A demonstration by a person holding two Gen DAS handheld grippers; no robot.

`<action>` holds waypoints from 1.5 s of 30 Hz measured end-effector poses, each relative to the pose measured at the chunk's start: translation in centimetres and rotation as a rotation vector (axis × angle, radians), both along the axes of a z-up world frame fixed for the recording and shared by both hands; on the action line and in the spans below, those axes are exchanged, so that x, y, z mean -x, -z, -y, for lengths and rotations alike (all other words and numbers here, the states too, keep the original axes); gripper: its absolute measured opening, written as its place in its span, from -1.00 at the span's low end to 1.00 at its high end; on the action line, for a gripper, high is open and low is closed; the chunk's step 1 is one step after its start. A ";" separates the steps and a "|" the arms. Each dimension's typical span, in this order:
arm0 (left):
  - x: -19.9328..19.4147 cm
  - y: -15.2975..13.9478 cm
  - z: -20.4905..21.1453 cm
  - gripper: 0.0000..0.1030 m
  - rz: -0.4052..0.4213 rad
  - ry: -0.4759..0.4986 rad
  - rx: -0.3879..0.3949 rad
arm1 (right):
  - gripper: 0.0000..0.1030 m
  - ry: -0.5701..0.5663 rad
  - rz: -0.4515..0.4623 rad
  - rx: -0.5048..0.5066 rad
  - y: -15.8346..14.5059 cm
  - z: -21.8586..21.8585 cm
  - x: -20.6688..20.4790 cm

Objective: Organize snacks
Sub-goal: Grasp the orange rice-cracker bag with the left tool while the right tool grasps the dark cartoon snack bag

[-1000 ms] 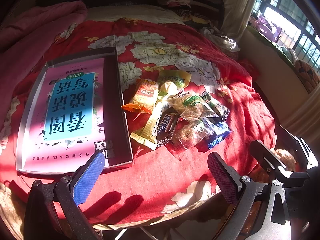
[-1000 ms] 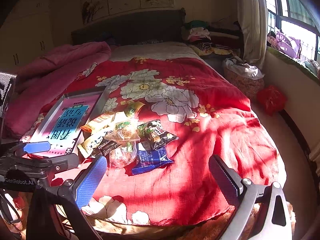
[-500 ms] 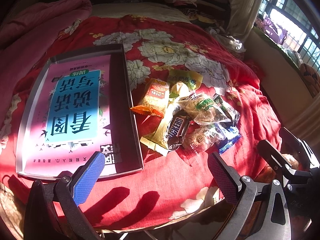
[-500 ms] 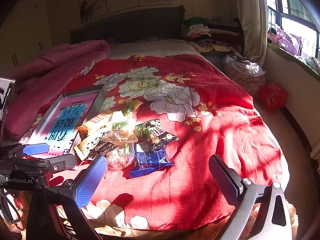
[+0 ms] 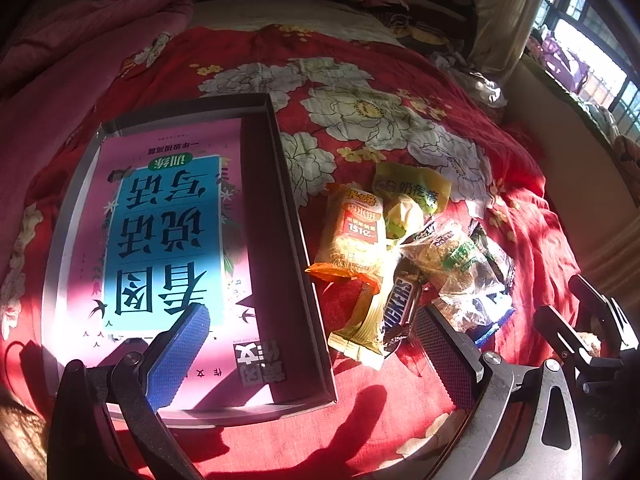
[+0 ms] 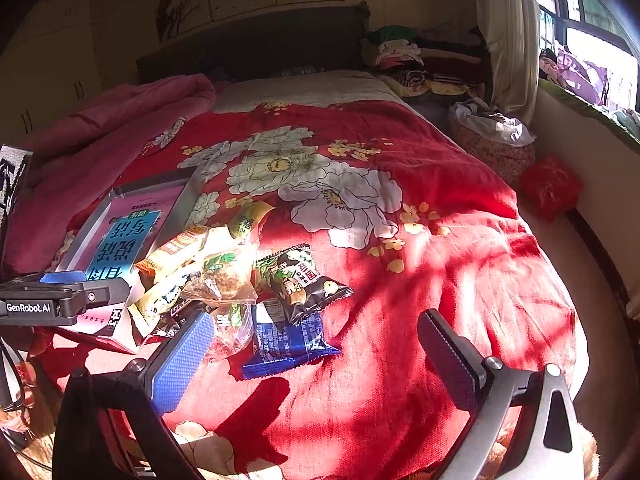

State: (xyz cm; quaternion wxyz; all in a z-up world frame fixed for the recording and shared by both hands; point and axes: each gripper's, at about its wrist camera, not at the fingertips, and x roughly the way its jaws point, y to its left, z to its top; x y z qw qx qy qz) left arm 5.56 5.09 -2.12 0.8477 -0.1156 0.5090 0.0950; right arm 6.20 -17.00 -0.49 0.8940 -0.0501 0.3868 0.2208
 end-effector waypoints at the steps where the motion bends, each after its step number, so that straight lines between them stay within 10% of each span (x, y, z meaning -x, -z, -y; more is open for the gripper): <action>1: -0.4 -0.1 0.1 0.99 -0.003 0.014 -0.008 | 1.00 -0.003 0.000 0.000 0.1 0.0 -0.2; 15: -6.0 0.3 0.3 0.82 -0.076 0.122 -0.030 | 1.00 -0.021 -0.007 0.013 0.8 -0.2 -2.7; 20: -7.8 1.1 1.0 0.38 -0.141 0.194 -0.058 | 1.00 -0.025 -0.011 0.017 1.1 0.0 -4.0; 34: -9.6 2.5 1.7 0.38 -0.215 0.253 -0.087 | 0.96 -0.137 -0.072 0.073 3.3 -1.8 -6.7; 45: -10.8 3.3 1.6 0.28 -0.263 0.258 -0.112 | 0.55 -0.225 -0.109 0.127 5.3 -3.6 -8.3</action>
